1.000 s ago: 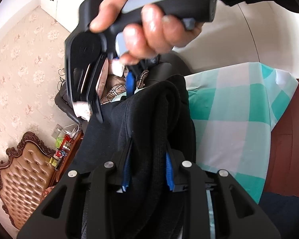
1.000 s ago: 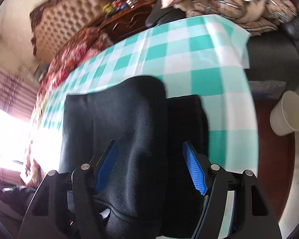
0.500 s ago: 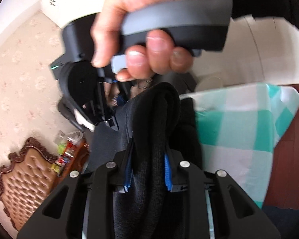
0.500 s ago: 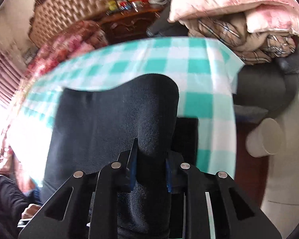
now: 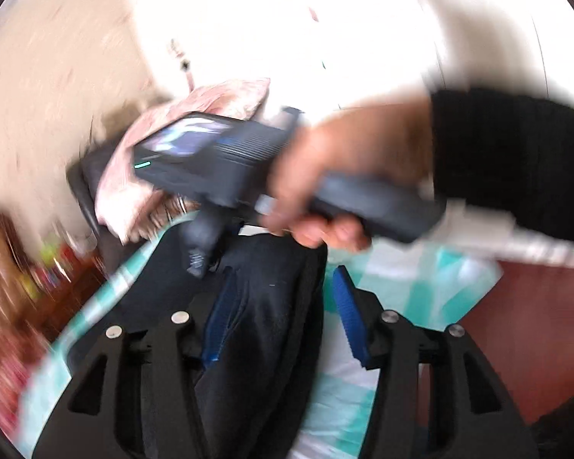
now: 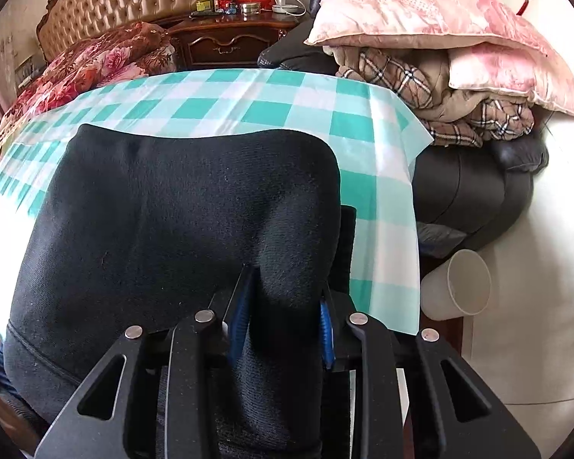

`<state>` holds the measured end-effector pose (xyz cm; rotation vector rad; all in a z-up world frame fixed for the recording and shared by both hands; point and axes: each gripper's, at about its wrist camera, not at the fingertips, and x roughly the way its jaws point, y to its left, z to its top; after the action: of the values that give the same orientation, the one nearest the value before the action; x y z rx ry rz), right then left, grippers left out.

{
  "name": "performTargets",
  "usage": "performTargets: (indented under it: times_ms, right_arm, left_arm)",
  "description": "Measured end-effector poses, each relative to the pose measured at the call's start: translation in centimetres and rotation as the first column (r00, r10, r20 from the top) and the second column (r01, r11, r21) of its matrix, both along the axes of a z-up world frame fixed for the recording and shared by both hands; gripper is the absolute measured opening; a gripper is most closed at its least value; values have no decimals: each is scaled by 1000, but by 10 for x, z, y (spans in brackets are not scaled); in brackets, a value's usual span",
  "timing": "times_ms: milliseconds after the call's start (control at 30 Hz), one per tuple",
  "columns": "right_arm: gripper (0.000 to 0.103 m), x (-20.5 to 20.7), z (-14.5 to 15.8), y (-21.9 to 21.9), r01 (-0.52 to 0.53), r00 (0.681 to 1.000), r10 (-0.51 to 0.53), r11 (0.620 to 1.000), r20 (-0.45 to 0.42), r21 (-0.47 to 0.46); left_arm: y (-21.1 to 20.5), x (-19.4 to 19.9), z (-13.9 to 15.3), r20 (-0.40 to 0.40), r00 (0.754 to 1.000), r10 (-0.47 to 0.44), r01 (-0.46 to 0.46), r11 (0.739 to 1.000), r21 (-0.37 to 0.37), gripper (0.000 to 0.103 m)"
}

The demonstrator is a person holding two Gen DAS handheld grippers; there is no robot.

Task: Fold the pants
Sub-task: 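Open both grippers and release the folded pants onto the sheet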

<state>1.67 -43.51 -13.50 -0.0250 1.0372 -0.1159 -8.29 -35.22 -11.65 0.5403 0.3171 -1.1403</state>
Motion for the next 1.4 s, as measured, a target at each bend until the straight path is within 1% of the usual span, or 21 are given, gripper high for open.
performTargets:
  times_ms: [33,100,133,167,233,267,367,433,467,500,567,600,667,700,733,800,900,1067,1200,1300,1400]
  right_arm:
    - [26,-1,0,1,-1,1000,1,1000,5,-5]
    - [26,-2,0,1,-1,1000,1,1000,10,-7]
    - [26,-2,1,1,0,1000,0,1000,14,-6]
    - [26,-3,1,1,1,1000,-1,1000,17,-7]
    - [26,-5,3,3,6,1000,-5,1000,24,-9]
    - [26,-6,5,3,11,1000,-10,1000,30,-9]
    - [26,-19,18,13,53,996,-48,996,74,-72]
    - [29,-34,30,24,119,987,-102,982,124,-143]
    - [37,-41,35,29,152,981,-130,975,143,-164]
    - [41,-50,39,33,187,974,-159,966,161,-177]
    - [69,-71,49,41,270,950,-236,950,203,-160]
    - [75,-78,51,43,295,941,-260,944,215,-148]
    - [80,-98,54,52,344,922,-310,930,232,-127]
    - [82,-103,54,54,362,916,-327,924,231,-124]
    - [84,-112,55,58,392,904,-359,913,232,-116]
    - [84,-123,56,64,415,894,-387,905,227,-94]
    - [84,-139,61,75,432,886,-405,898,228,-85]
    - [84,-152,65,86,437,883,-408,894,231,-95]
    - [84,-156,68,91,433,885,-401,895,236,-102]
    - [84,-156,70,90,438,882,-404,893,243,-105]
    - [84,-156,71,89,441,881,-407,891,244,-107]
  left_arm:
    - [6,11,7,-55,998,27,-28,999,-15,37]
    - [13,36,11,-163,981,104,-106,994,-4,21]
    - [14,47,9,-209,969,129,-129,992,16,18]
    - [11,58,1,-251,955,161,-151,987,59,17]
    - [-3,76,-31,-365,911,193,-113,967,229,16]
    - [-1,80,-33,-391,899,199,-118,968,222,16]
    - [0,82,-29,-403,896,187,-115,974,196,18]
    - [6,92,-27,-473,862,183,-114,979,170,18]
    - [12,97,-22,-503,844,183,-122,981,152,18]
    - [17,104,-16,-515,837,186,-133,981,138,24]
    - [29,112,0,-523,829,200,-167,980,111,50]
    - [38,114,11,-508,832,222,-199,975,99,67]
    - [52,115,24,-500,832,240,-226,970,90,70]
    - [56,116,30,-505,825,254,-241,966,92,75]
    - [62,119,34,-515,814,269,-257,962,96,86]
    - [72,123,39,-526,795,303,-289,951,110,95]
    - [88,114,49,-519,787,334,-327,939,109,101]
    - [105,103,55,-513,772,375,-375,921,110,101]
    - [118,102,59,-565,746,353,-380,922,74,101]
    - [123,98,64,-538,758,369,-399,915,65,101]
    - [124,100,63,-553,747,369,-402,913,65,101]
